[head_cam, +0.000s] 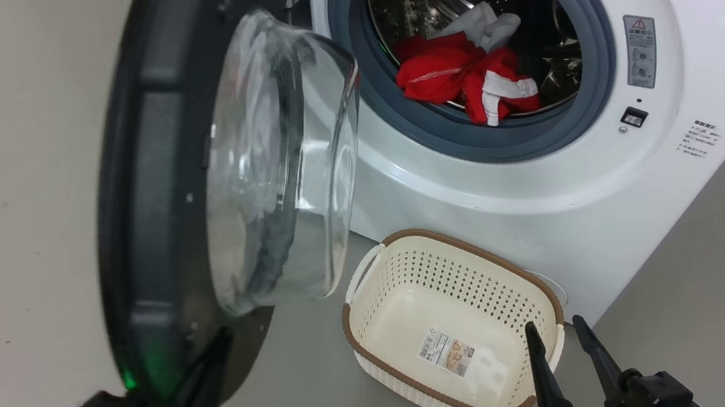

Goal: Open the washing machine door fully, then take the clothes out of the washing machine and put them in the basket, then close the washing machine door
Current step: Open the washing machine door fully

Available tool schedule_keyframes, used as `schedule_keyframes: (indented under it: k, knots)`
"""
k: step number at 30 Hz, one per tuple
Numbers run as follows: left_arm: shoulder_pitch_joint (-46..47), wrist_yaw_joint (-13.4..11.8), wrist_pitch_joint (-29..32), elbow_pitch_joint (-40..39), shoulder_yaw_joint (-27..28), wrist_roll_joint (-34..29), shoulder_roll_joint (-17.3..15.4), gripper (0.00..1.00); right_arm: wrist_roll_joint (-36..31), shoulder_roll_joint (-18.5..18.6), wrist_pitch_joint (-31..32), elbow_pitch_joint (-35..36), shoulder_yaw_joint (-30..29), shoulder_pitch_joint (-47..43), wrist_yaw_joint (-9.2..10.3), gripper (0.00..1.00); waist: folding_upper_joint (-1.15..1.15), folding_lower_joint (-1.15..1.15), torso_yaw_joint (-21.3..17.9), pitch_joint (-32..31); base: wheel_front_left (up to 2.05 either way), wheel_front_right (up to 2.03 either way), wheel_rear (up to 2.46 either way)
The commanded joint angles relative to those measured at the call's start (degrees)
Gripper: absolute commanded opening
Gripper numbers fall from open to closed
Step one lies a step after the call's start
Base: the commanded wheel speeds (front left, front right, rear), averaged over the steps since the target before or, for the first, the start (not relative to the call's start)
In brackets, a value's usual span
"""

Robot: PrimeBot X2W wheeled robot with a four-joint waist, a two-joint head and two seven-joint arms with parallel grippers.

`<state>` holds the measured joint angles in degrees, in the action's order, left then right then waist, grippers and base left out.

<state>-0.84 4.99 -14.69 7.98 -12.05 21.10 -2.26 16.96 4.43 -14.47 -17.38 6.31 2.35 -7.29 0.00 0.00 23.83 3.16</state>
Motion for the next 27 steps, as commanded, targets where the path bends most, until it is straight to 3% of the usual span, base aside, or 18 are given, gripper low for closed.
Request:
schedule_keyframes:
  k: [1, 14, 27]
  knots:
    - [2.6, -0.8, -0.31, -0.71, 4.37, -0.83, -0.62, 0.0, -0.67, 0.02, -0.52, 1.49, 1.14, 1.19, -0.2, 1.0, 0.0, 0.0, 0.25, 0.09, 0.0, 0.0, 0.0]
    - [6.55, 1.41, -0.31, 3.67, 19.47, -3.76, -2.01, 0.0, -0.91, 0.08, -0.52, 1.6, 1.57, 1.74, -0.2, 1.0, 0.0, 0.0, 0.17, 1.9, 0.0, 0.0, 0.0]
    - [12.74, 2.13, -0.31, 10.4, 30.3, -4.37, -5.09, 0.0, -1.37, 0.52, -0.52, 1.44, 2.44, 3.22, -0.2, 1.0, 0.0, 0.0, -0.86, 4.59, 0.0, 0.0, 0.0]
